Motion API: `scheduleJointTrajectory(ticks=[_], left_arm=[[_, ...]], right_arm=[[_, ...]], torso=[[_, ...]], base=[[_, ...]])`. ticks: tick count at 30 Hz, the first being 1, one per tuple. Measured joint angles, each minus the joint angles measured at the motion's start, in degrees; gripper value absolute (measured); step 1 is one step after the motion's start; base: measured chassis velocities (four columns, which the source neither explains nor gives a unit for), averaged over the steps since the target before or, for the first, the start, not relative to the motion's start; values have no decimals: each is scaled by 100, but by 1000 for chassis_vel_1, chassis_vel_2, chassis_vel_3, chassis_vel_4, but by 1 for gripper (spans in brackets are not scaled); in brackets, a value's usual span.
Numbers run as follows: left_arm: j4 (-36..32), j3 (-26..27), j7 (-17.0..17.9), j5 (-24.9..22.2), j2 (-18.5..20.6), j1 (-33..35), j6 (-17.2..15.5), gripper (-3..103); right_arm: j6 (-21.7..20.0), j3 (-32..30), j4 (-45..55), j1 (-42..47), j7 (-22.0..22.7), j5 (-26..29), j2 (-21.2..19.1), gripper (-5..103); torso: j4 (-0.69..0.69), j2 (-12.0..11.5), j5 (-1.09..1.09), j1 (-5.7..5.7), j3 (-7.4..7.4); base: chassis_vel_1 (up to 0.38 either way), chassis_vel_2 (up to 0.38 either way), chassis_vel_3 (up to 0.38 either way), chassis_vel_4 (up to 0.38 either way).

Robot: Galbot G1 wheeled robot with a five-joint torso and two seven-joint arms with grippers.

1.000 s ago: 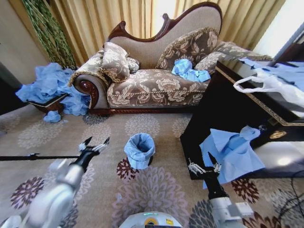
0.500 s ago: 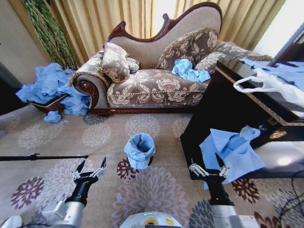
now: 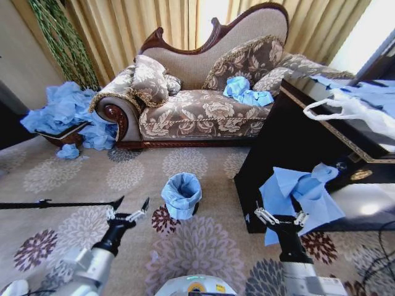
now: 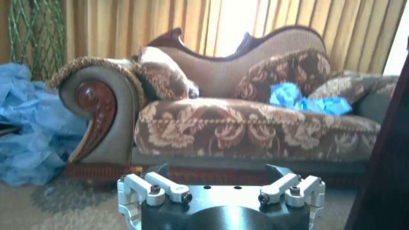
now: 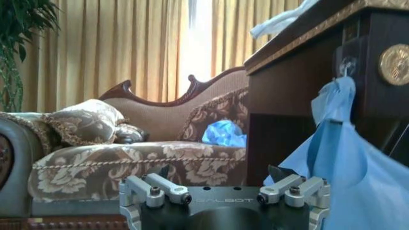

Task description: Place a garbage bag over the trash bin.

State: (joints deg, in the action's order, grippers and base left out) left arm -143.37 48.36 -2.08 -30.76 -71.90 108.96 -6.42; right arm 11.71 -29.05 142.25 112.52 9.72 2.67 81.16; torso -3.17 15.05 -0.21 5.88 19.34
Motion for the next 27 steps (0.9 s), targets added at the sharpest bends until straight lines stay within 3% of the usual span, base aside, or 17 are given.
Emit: scheduleJointTrajectory(ticks=[8, 27], left_arm=[[5, 77, 33, -273, 30, -131, -43, 100], [12, -39, 52, -253, -40, -132, -93, 100]], right_arm=[[-115, 155, -66, 36, -44, -20, 83, 100], [-197, 213, -120, 46, -103, 22, 110, 100]], torso=[[1, 0, 1, 0, 0], [1, 0, 1, 0, 0]], base=[[0, 0, 0, 0], [0, 0, 0, 0]])
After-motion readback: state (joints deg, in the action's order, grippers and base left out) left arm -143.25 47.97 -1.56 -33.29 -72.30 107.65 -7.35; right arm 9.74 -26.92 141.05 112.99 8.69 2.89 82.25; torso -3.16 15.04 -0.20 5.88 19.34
